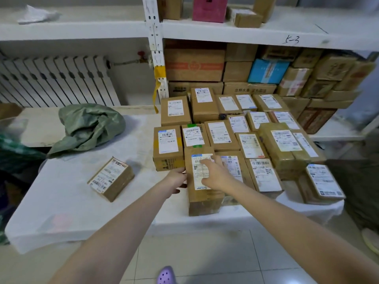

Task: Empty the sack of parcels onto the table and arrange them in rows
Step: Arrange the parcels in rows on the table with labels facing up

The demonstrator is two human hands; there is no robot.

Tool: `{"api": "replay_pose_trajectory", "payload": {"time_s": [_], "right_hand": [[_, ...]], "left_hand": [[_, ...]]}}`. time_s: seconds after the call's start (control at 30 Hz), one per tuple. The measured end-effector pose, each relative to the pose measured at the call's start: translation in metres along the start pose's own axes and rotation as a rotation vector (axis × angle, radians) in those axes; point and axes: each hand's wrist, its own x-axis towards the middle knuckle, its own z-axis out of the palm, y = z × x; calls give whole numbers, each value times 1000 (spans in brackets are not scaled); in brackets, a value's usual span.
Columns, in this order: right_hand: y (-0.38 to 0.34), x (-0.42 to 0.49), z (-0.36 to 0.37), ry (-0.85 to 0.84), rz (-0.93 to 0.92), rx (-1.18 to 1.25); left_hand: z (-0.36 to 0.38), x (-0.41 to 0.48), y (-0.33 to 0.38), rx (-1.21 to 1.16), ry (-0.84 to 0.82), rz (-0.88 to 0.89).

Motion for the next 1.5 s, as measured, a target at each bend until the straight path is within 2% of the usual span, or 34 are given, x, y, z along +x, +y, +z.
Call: {"api": "replay_pose_trajectory", "payload": {"time_s": [0.17, 0.27, 0.33, 0.47, 0.6, 0.77, 0.9, 1.07, 1.17, 1.27, 1.33, 1.4, 1.5], "right_hand": [[-14, 14, -6, -5, 55, -246], [-25, 26, -6, -10, 128, -205], [-31, 32, 0, 45, 214, -179], [-39, 44, 14, 171, 354, -194], [-42, 55, 18, 190, 407, -156], [-46, 62, 13, 342, 395, -82], [-44, 69, 15, 261, 420, -91], [-52, 80, 5, 140, 438, -136], [-62, 84, 5, 156, 354, -216], [-73, 86, 13, 271, 191, -137], [-77, 86, 19, 298, 90, -117], [-79, 86, 23, 301, 5, -82], [-80, 87, 31, 292, -96, -1]], "left_hand": [[-5, 2, 4, -52, -81, 40], [-10, 6, 3, -26, -139, 85], [-12, 8, 2, -1, -151, 93], [-17, 17, -4, -36, -148, 47], [-33, 21, -11, 1, -176, 13], [-64, 28, -8, 50, 18, 14], [-97, 33, -11, 139, 196, 64], [-155, 37, -34, 414, 629, 109], [-182, 38, -53, 598, 683, -78], [-199, 45, -72, 599, 566, -296], [-200, 49, -83, 645, 525, -339], [-198, 52, -90, 707, 563, -338], [-193, 55, -88, 570, 558, -302]]}}
